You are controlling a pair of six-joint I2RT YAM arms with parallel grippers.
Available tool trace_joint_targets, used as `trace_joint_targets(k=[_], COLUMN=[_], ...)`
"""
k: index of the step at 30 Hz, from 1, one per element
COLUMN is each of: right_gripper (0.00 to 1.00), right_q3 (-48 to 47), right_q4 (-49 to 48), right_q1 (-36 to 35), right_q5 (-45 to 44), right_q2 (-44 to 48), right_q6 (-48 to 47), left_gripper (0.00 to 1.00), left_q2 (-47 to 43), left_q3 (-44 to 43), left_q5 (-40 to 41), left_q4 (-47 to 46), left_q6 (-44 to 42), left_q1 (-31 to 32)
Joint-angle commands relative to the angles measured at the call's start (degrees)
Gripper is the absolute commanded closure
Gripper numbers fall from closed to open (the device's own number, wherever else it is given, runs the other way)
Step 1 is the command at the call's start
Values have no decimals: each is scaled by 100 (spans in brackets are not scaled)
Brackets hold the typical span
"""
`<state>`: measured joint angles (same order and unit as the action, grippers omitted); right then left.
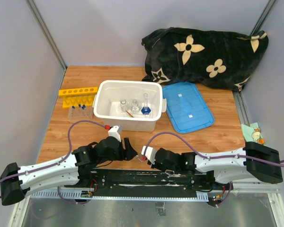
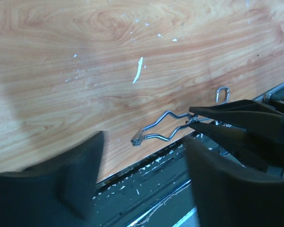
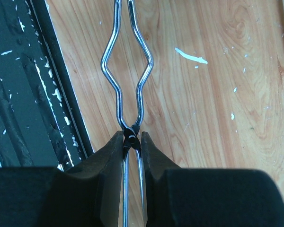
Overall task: Organize the chemistry lab equipment
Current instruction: Pick up the chemistry item at the center of the board.
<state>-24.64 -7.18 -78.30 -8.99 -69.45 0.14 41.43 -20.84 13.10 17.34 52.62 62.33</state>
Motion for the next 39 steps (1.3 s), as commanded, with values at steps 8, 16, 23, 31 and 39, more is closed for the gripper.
trace_joint_targets(k=[8,16,23,31,39], right_gripper=[99,99,99,99,99], right_q3=[-698,-1982,-2900,-5248,-8911], right_q4=[1263,2657,3142,4168,5647], right_q1=[61,314,1469,3037,4020], right_q5=[98,-10,754,1814,2735], right_q2=[840,1028,862,-290,-2347], right_q6=[65,-297,-615,-991,-1258], left_gripper=[1,1,1,1,1], left_q2=[-1166,-771,399,2893,4695], left_q3=[-677,-2241,-3877,-6826,-8523], left_q5=[980,2351,2787,-168,-2378], left_q4=[403,1173,729,743,455], left_q6=[-274,-785,-1981,-2478,-1464], left_q1=[-28,-33,-572,-3098,-4718])
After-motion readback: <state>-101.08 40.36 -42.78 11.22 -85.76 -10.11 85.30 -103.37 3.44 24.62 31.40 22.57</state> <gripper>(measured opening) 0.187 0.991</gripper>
